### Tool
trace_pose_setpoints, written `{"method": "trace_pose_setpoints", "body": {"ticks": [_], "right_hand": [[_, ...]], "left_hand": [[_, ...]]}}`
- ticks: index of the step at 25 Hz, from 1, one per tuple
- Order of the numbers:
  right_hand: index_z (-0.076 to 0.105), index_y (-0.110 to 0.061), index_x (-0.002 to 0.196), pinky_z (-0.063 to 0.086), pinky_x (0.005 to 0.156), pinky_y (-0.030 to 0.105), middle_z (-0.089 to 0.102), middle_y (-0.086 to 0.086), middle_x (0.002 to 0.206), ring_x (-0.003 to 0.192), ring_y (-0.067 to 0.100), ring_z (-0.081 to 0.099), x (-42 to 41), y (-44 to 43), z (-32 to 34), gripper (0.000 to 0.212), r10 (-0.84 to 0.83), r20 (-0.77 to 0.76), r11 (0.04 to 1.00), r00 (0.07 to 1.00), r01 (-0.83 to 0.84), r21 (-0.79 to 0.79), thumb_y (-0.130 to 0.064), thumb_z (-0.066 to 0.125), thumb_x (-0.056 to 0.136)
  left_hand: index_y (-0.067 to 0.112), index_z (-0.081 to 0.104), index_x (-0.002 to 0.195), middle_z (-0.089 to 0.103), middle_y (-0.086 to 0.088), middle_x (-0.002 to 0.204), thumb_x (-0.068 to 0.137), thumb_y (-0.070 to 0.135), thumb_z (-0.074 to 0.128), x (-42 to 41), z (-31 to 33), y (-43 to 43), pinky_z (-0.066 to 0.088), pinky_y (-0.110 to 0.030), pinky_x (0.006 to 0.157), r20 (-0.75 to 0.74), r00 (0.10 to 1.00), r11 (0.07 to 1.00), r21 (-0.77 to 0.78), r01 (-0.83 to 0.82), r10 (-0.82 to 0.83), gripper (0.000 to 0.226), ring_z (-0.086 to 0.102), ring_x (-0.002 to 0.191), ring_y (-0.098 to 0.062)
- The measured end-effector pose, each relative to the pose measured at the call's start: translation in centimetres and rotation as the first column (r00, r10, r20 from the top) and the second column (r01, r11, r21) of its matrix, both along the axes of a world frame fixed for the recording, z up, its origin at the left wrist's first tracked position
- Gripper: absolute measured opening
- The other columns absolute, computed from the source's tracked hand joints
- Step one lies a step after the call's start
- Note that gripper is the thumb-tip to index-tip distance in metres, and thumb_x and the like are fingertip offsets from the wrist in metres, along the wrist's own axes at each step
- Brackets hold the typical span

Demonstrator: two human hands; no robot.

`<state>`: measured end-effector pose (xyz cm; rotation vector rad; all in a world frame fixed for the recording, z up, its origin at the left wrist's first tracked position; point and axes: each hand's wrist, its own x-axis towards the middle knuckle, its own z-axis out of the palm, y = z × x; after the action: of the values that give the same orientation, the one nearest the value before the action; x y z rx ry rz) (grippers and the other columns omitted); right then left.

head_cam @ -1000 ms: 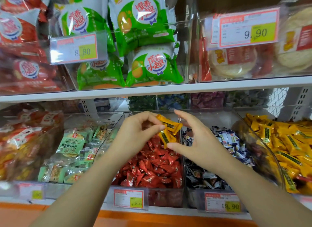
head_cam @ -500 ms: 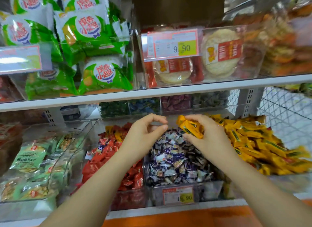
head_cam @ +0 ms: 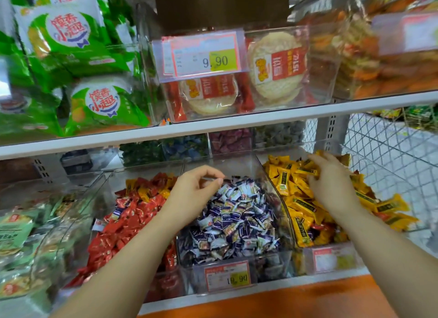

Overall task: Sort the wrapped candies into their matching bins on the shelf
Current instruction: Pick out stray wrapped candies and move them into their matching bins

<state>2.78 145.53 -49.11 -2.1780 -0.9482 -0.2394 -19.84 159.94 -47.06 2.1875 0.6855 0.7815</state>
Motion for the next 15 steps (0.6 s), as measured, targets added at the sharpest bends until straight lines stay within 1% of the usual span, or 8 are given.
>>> {"method": "trace_pose_setpoints", "body": {"ticks": [2, 4, 6, 8, 9, 11, 13, 15], "right_hand": [[0.049, -0.013, 0.134, 0.024, 0.110, 0.033, 0.034, 0.018, 0.146, 0.136, 0.033, 0.030, -1.2, 0.4, 0.6, 0.050, 0.033, 0.041, 0.999, 0.999, -0.034, 0.025, 0.001, 0.057, 0.087], [0.051, -0.015, 0.132, 0.026, 0.108, 0.034, 0.038, 0.015, 0.144, 0.136, 0.029, 0.030, -2.7, 0.9, 1.1, 0.046, 0.062, 0.067, 0.997, 0.996, -0.065, 0.048, -0.002, 0.056, 0.088], [0.055, -0.017, 0.128, 0.029, 0.105, 0.033, 0.046, 0.010, 0.137, 0.132, 0.026, 0.033, -4.5, 1.7, 1.7, 0.040, 0.103, 0.127, 0.992, 0.987, -0.112, 0.064, -0.008, 0.056, 0.089], [0.059, -0.019, 0.123, 0.032, 0.100, 0.029, 0.054, 0.003, 0.128, 0.124, 0.020, 0.039, -6.8, 2.9, 2.2, 0.034, 0.190, 0.164, 0.977, 0.968, -0.203, 0.061, -0.012, 0.056, 0.090], [0.059, -0.020, 0.122, 0.033, 0.097, 0.026, 0.056, 0.000, 0.125, 0.121, 0.018, 0.042, -8.0, 3.6, 2.3, 0.032, 0.248, 0.158, 0.965, 0.956, -0.257, 0.045, -0.014, 0.056, 0.090], [0.059, -0.023, 0.122, 0.036, 0.096, 0.025, 0.057, -0.005, 0.125, 0.117, 0.013, 0.047, -10.3, 5.1, 2.1, 0.031, 0.374, 0.105, 0.927, 0.922, -0.375, -0.004, -0.020, 0.055, 0.091], [0.057, -0.026, 0.124, 0.039, 0.097, 0.025, 0.056, -0.007, 0.128, 0.116, 0.012, 0.051, -12.2, 6.6, 1.7, 0.032, 0.482, 0.037, 0.876, 0.876, -0.480, -0.050, -0.024, 0.055, 0.092], [0.053, -0.029, 0.129, 0.039, 0.099, 0.025, 0.053, -0.007, 0.132, 0.118, 0.011, 0.050, -13.5, 8.1, 1.1, 0.035, 0.568, -0.041, 0.817, 0.822, -0.570, -0.091, -0.024, 0.053, 0.094]], "left_hand": [[0.032, 0.064, 0.082, 0.065, -0.020, 0.085, 0.089, 0.025, 0.061, -0.5, 0.1, 0.3, 0.042, -0.025, 0.063, 0.002, 1.000, 1.000, 0.020, -0.022, 0.022, 0.010, 0.056, 0.067, -0.023], [0.030, 0.064, 0.085, 0.066, -0.008, 0.077, 0.089, 0.024, 0.061, -1.5, 0.3, 0.7, 0.042, -0.017, 0.057, 0.000, 0.999, 0.998, 0.039, -0.044, 0.044, 0.008, 0.055, 0.059, -0.009], [0.029, 0.065, 0.086, 0.067, 0.004, 0.074, 0.089, 0.024, 0.060, -2.9, 0.5, 1.3, 0.046, -0.021, 0.057, 0.003, 0.997, 0.996, 0.054, -0.075, 0.075, 0.007, 0.058, 0.060, -0.003], [0.029, 0.065, 0.087, 0.069, 0.003, 0.080, 0.089, 0.023, 0.060, -4.4, 0.3, 2.5, 0.050, -0.031, 0.067, 0.016, 0.991, 0.988, 0.076, -0.137, 0.136, 0.008, 0.062, 0.069, -0.014], [0.029, 0.065, 0.087, 0.069, 0.003, 0.081, 0.090, 0.023, 0.059, -5.2, 0.1, 3.4, 0.049, -0.031, 0.065, 0.017, 0.985, 0.982, 0.085, -0.171, 0.170, 0.009, 0.061, 0.067, -0.014], [0.028, 0.064, 0.088, 0.067, 0.007, 0.080, 0.090, 0.022, 0.059, -6.7, -0.7, 5.2, 0.042, -0.022, 0.058, -0.007, 0.970, 0.966, 0.091, -0.243, 0.245, 0.009, 0.055, 0.060, -0.004], [0.027, 0.064, 0.090, 0.064, 0.012, 0.086, 0.090, 0.019, 0.059, -8.0, -1.8, 7.0, 0.040, -0.016, 0.064, -0.045, 0.954, 0.953, 0.076, -0.293, 0.297, 0.009, 0.058, 0.075, -0.003], [0.027, 0.064, 0.093, 0.063, 0.012, 0.094, 0.089, 0.016, 0.060, -8.8, -2.7, 8.7, 0.041, -0.017, 0.073, -0.083, 0.945, 0.947, 0.085, -0.308, 0.315, 0.012, 0.060, 0.090, -0.009]]}}
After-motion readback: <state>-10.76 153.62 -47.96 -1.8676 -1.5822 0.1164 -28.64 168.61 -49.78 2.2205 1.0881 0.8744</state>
